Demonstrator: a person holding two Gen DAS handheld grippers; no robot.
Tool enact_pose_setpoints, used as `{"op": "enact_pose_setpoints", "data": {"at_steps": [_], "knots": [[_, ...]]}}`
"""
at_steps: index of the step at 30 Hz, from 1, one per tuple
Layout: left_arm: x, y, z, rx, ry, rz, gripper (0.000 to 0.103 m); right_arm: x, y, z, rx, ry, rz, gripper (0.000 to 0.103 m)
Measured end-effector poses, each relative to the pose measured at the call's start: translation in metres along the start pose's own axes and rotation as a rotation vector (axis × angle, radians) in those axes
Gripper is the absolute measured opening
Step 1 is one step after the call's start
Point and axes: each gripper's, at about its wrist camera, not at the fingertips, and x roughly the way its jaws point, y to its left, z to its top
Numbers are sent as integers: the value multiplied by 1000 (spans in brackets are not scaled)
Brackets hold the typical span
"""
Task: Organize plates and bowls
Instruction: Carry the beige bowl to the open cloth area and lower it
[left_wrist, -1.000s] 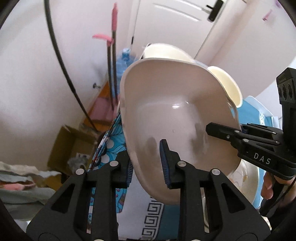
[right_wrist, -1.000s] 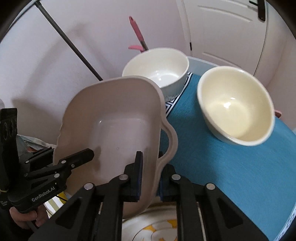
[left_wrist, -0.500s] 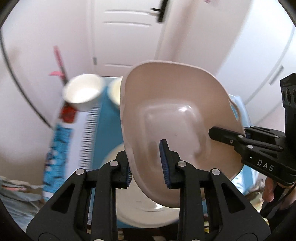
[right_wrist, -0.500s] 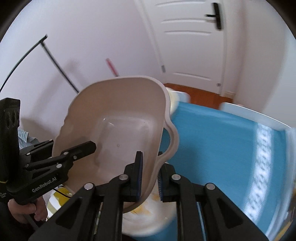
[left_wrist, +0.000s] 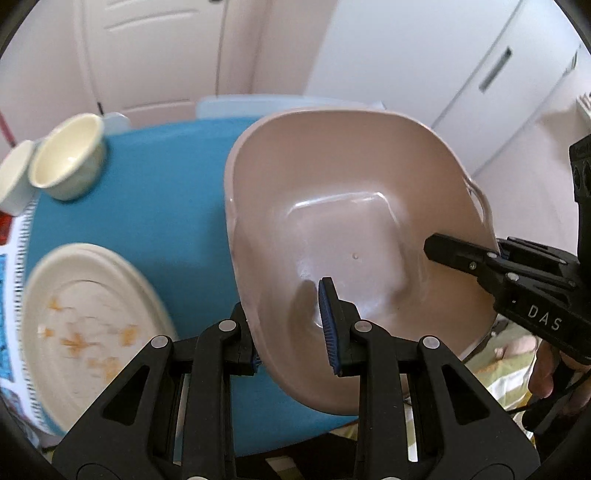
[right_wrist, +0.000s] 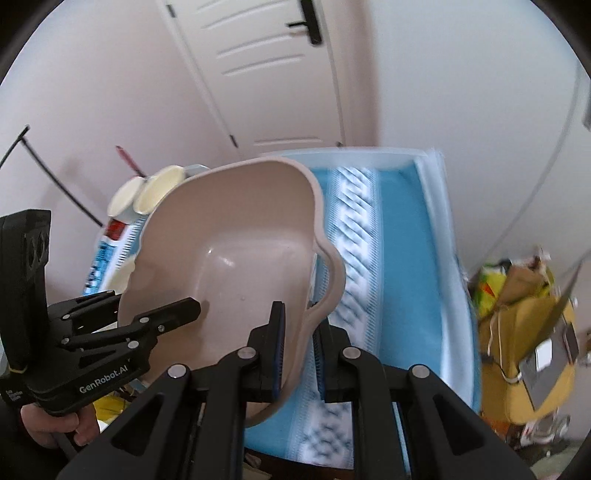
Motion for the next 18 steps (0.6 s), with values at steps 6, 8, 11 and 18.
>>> {"op": "enact_pose_setpoints", "data": {"at_steps": [6,8,11,18], "knots": [[49,-12,-7,31,64,20,23,34,-33,-19,54,37,-3,13],[58,-13,-8,45,72,31,24,47,-36,-19,66,43,5,13],[64,-16,-11,59,81,40,24,54,-41,-25,80,47,16,13],[78,-28,-11,91,106,73,24,62,-50,-30,110,62,49,13]]}}
